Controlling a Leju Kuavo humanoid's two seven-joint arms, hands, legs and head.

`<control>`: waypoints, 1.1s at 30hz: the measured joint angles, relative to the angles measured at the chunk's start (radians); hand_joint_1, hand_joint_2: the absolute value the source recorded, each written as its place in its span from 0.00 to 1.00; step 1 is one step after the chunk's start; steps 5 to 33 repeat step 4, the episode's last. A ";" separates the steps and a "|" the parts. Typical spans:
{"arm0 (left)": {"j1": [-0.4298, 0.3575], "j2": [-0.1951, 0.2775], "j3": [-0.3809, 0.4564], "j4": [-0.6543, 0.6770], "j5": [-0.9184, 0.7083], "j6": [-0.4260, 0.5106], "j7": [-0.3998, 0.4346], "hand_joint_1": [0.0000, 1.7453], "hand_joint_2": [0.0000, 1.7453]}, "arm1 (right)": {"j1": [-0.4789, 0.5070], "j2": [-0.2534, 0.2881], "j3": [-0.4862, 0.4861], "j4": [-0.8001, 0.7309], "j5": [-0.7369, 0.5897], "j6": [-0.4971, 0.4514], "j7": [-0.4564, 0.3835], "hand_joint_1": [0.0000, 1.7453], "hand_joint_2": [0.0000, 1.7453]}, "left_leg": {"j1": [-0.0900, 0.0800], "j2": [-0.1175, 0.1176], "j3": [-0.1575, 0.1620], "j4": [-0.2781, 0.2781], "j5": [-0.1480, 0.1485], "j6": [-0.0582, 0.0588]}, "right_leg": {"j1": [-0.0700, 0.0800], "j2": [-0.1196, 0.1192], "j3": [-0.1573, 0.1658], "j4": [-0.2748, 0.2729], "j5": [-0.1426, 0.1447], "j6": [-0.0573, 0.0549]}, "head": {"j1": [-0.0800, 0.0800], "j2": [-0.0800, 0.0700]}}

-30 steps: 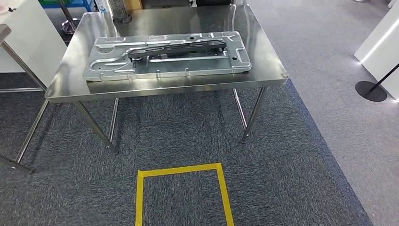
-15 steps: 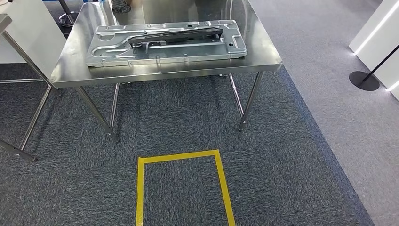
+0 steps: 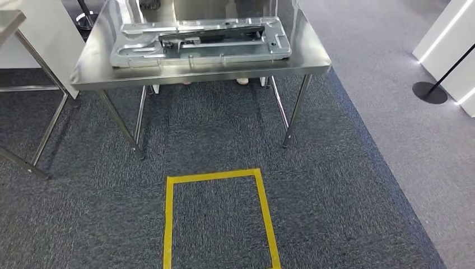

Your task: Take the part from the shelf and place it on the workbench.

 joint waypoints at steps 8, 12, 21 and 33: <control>0.001 -0.008 0.003 0.000 -0.005 0.001 0.007 0.00 0.00 | 0.001 -0.002 -0.009 0.000 -0.031 0.005 -0.008 0.00 0.00 | 0.005 0.006 -0.019 -0.006 0.027 0.027 | -0.006 0.005 -0.024 0.055 -0.045 0.021 | 0.000 0.000; 0.001 -0.008 0.003 0.000 -0.005 0.001 0.007 0.00 0.00 | 0.001 -0.002 -0.009 0.000 -0.031 0.005 -0.008 0.00 0.00 | 0.005 0.006 -0.019 -0.006 0.027 0.027 | -0.006 0.005 -0.024 0.055 -0.045 0.021 | 0.000 0.000; 0.001 -0.008 0.003 0.000 -0.005 0.001 0.007 0.00 0.00 | 0.001 -0.002 -0.009 0.000 -0.031 0.005 -0.008 0.00 0.00 | 0.005 0.006 -0.019 -0.006 0.027 0.027 | -0.006 0.005 -0.024 0.055 -0.045 0.021 | 0.000 0.000; 0.001 -0.008 0.003 0.000 -0.005 0.001 0.007 0.00 0.00 | 0.001 -0.002 -0.009 0.000 -0.031 0.005 -0.008 0.00 0.00 | 0.005 0.006 -0.019 -0.006 0.027 0.027 | -0.006 0.005 -0.024 0.055 -0.045 0.021 | 0.000 0.000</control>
